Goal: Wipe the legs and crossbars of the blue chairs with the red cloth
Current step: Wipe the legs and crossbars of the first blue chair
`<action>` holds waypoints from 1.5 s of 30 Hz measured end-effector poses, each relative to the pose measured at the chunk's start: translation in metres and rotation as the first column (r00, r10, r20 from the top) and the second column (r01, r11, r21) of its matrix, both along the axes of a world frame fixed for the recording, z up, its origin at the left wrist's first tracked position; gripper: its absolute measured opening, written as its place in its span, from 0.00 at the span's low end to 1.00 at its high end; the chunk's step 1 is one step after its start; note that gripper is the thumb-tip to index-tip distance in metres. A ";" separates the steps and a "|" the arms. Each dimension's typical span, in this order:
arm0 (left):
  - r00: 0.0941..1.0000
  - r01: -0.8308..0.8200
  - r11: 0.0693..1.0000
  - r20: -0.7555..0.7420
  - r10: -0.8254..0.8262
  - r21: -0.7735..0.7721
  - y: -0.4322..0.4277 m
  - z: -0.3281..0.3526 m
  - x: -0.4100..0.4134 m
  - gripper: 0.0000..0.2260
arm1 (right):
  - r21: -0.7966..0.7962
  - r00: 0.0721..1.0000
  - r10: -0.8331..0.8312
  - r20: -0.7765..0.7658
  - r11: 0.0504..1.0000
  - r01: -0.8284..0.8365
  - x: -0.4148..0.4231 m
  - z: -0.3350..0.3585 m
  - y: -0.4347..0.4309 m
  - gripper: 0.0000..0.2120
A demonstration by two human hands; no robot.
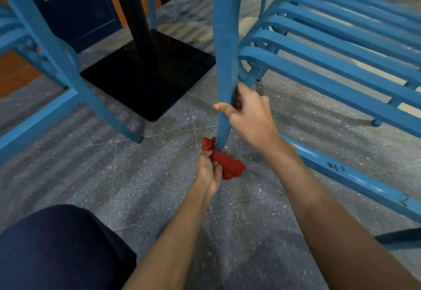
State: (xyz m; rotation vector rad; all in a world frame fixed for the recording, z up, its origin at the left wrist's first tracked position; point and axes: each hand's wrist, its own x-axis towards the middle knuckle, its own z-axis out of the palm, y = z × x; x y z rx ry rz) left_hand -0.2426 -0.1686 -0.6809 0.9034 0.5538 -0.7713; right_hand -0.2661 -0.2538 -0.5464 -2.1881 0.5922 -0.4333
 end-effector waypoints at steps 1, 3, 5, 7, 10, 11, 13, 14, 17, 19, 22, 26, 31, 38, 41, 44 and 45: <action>1.000 0.001 1.000 -0.009 -0.001 -0.005 -0.001 -0.001 0.002 0.14 | -0.002 1.000 0.002 0.006 1.000 -0.002 0.000 0.000 0.000 0.14; 1.000 0.005 1.000 -0.006 -0.005 -0.021 -0.004 -0.004 0.005 0.14 | 0.003 1.000 0.006 0.020 1.000 -0.006 0.000 -0.001 0.000 0.14; 1.000 0.017 1.000 0.026 -0.016 -0.024 -0.005 -0.001 0.004 0.16 | 0.010 1.000 0.006 0.017 1.000 -0.006 0.000 -0.002 0.000 0.14; 0.996 0.026 0.999 0.083 -0.023 -0.034 -0.005 0.003 0.000 0.16 | 0.017 1.000 0.010 0.007 1.000 -0.010 0.001 -0.003 0.000 0.15; 0.973 0.048 0.999 0.228 -0.040 -0.027 -0.008 0.009 -0.008 0.16 | 0.006 1.000 0.013 -0.001 1.000 -0.013 0.001 -0.003 -0.001 0.16; 0.956 0.059 0.998 0.287 -0.065 0.028 -0.010 0.008 -0.010 0.16 | -0.003 1.000 0.013 -0.006 1.000 -0.013 0.001 -0.003 -0.002 0.16; 0.907 0.073 0.980 0.397 -0.142 0.183 -0.015 0.002 -0.014 0.15 | -0.009 1.000 0.008 -0.007 1.000 -0.008 0.001 -0.002 -0.003 0.16; 0.889 0.078 0.964 0.420 -0.183 0.256 -0.015 -0.003 -0.014 0.16 | -0.006 1.000 0.007 -0.006 1.000 -0.007 0.001 -0.003 -0.003 0.16; 0.910 0.166 0.937 0.319 -0.266 0.307 -0.010 -0.012 -0.008 0.16 | 0.010 1.000 0.006 -0.007 1.000 -0.006 0.001 -0.002 -0.002 0.16; 0.918 0.236 0.928 0.247 -0.310 0.287 -0.004 -0.014 0.000 0.14 | 0.013 1.000 0.004 -0.008 1.000 -0.003 0.001 -0.001 0.000 0.15; 0.906 0.270 0.911 0.240 -0.350 0.311 -0.004 -0.010 0.005 0.15 | 0.014 1.000 0.000 -0.006 1.000 0.000 0.000 0.000 0.000 0.15; 0.897 0.196 0.914 0.311 -0.313 0.354 -0.010 0.012 -0.002 0.16 | 0.026 1.000 0.011 -0.011 1.000 -0.011 -0.001 0.002 0.001 0.15; 0.840 0.135 0.944 0.470 -0.270 0.300 -0.015 0.026 -0.015 0.22 | 0.013 1.000 -0.013 -0.002 1.000 0.013 0.000 0.000 0.002 0.14; 0.812 0.212 0.811 0.364 -0.457 0.545 -0.009 -0.004 -0.015 0.20 | 0.017 1.000 -0.017 0.015 1.000 0.016 0.001 -0.002 0.001 0.15; 0.829 0.205 0.809 0.342 -0.443 0.551 -0.006 -0.001 -0.014 0.16 | -0.001 1.000 -0.010 0.018 1.000 0.010 0.001 -0.003 0.002 0.14; 0.816 0.120 0.840 0.429 -0.388 0.530 -0.013 0.018 -0.023 0.21 | 0.001 1.000 -0.012 0.022 1.000 0.012 0.001 -0.004 0.002 0.14; 0.799 0.080 0.857 0.481 -0.360 0.509 -0.016 0.026 -0.026 0.23 | -0.004 1.000 -0.013 0.025 1.000 0.013 0.001 -0.004 0.001 0.13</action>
